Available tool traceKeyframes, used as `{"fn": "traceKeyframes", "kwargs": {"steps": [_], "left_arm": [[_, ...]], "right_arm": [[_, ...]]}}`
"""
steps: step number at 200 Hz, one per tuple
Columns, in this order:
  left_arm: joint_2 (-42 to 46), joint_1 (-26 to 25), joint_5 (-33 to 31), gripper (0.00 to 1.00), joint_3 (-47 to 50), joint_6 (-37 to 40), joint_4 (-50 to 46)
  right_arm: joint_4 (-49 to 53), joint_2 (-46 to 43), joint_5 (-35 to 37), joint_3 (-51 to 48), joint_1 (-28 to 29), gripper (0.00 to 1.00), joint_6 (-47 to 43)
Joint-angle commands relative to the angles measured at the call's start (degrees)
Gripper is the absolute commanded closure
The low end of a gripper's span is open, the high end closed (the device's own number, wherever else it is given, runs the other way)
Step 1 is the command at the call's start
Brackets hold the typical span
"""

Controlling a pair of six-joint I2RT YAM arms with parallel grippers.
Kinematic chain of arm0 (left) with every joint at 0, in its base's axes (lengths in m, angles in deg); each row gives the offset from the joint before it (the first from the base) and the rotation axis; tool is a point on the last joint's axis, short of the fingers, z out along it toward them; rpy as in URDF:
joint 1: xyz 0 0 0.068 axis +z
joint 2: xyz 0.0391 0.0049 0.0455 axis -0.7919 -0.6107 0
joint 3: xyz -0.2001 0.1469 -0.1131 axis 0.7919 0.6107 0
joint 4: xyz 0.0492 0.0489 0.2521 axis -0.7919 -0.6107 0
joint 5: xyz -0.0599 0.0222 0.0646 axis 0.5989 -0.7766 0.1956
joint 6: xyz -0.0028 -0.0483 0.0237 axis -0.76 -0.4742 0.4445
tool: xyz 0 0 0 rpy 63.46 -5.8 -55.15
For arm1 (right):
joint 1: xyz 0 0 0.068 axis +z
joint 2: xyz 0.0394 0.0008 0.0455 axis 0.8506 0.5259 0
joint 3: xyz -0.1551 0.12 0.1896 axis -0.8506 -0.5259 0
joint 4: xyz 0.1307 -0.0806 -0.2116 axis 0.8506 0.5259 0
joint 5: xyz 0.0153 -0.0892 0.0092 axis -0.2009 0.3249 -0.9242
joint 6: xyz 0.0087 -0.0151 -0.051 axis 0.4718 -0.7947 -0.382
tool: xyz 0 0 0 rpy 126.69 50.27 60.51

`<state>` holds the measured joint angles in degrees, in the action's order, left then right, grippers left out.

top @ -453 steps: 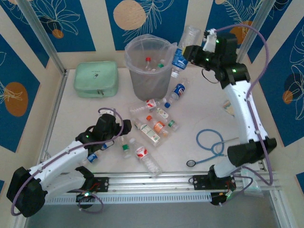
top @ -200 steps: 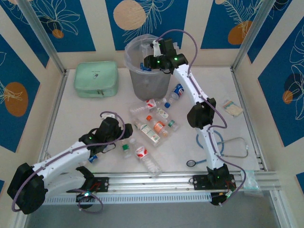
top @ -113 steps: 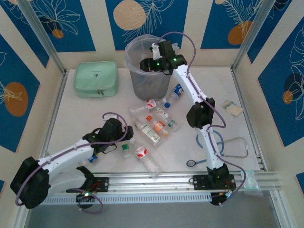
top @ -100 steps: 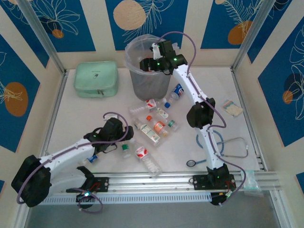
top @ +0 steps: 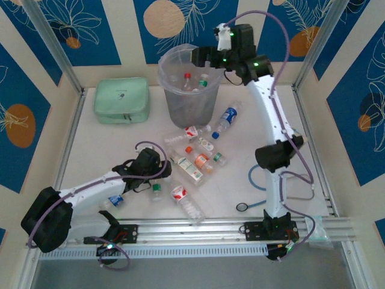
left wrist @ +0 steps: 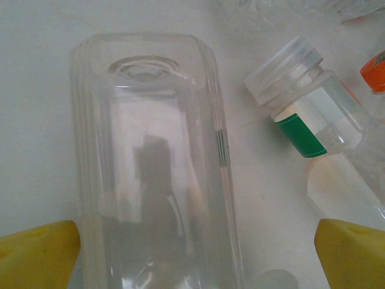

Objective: Put the plastic bottles in the bin

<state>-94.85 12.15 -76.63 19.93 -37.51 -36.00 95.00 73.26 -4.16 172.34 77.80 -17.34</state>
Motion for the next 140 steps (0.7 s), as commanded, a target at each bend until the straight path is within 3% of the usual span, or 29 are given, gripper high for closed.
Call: {"fn": "traceKeyframes", "kwargs": {"steps": [1, 18, 45, 70, 114, 140], "left_arm": [[-1.15, -1.48, 0.19, 0.01, -1.67, -0.28, -1.88], [-1.53, -2.05, -0.49, 0.03, -1.57, -0.79, -2.44], [-2.17, -2.21, -1.9, 0.15, -1.83, -0.85, -3.48], [-2.94, -2.25, -3.49, 0.22, -2.49, 0.14, -4.68], [-1.73, -2.18, -5.83, 0.4, -3.11, 2.52, -5.48], [-2.31, -2.18, -7.03, 0.49, -5.04, 4.44, -7.31]], "right_arm": [[-1.3, -6.49, 0.17, -8.7, -2.42, 0.01, 1.86], [-5.85, -13.3, -2.28, -18.83, -4.81, 0.01, 3.86], [-12.21, -24.02, -6.56, -34.85, -8.28, 0.01, 7.16], [-12.92, -33.95, -10.0, -47.5, -11.04, 0.01, 8.76], [-8.43, -50.57, -5.89, -66.6, -13.07, 0.0, 7.97], [-9.71, -58.56, -7.24, -82.42, -16.6, 0.02, 15.09]]}}
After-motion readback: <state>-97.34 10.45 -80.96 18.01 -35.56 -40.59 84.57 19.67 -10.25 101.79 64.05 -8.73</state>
